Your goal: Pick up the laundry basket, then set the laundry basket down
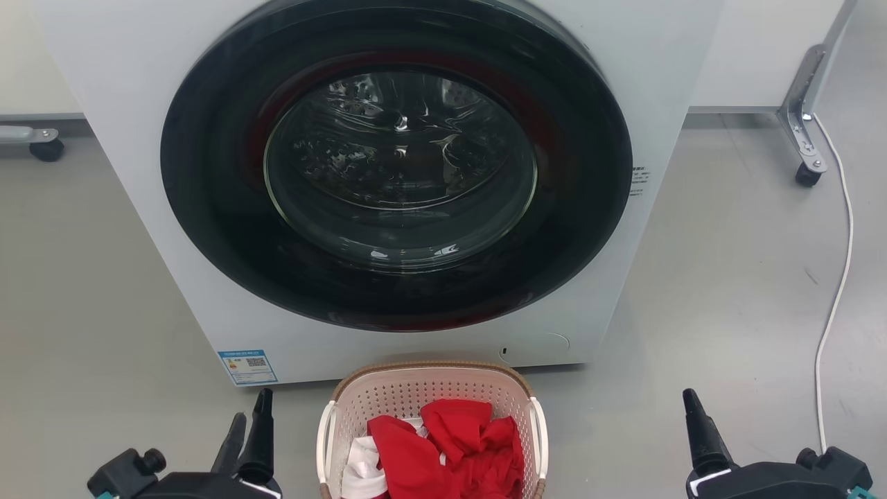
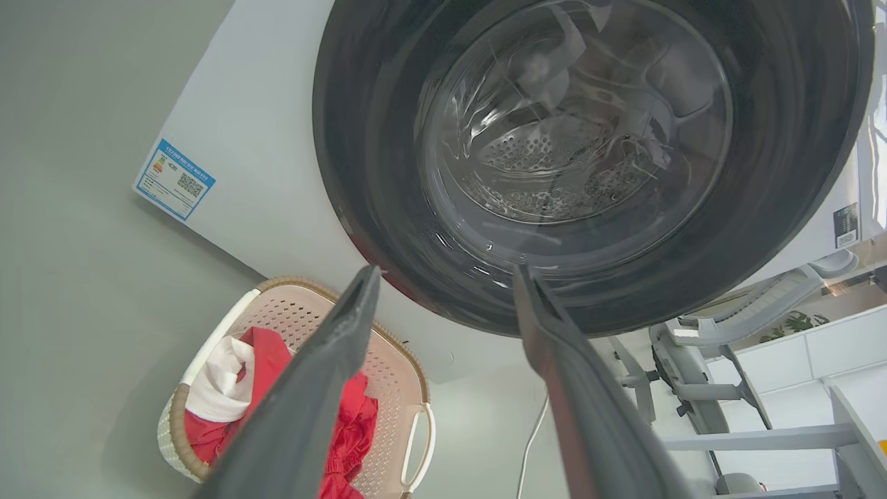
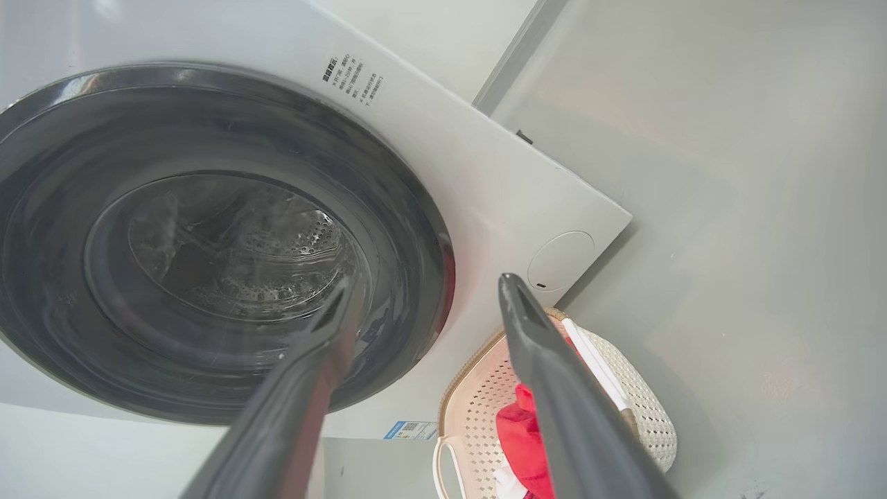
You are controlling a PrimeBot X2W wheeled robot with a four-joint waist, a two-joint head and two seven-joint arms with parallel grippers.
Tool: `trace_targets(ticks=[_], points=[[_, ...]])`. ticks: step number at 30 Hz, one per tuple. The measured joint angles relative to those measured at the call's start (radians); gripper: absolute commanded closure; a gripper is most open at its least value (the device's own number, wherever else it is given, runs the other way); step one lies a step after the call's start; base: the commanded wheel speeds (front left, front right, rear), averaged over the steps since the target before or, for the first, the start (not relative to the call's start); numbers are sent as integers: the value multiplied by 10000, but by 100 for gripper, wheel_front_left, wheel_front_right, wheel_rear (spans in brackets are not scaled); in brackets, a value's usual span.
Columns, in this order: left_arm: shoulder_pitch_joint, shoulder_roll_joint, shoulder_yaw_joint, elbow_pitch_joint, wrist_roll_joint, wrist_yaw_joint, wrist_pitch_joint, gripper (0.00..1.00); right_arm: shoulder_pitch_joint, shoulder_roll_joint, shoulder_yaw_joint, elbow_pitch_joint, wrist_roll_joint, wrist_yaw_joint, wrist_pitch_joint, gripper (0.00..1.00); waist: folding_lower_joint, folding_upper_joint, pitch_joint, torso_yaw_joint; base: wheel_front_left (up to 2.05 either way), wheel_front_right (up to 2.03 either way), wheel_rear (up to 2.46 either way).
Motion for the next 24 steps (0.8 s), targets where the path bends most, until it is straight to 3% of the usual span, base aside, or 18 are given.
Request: trace_targets(ticks=[24], points=[[152,130,-585,-660,3971,623,-872,0,3,-81,1043,-389,-3534,-583,-851,0,0,1,17,52,0,0,0]])
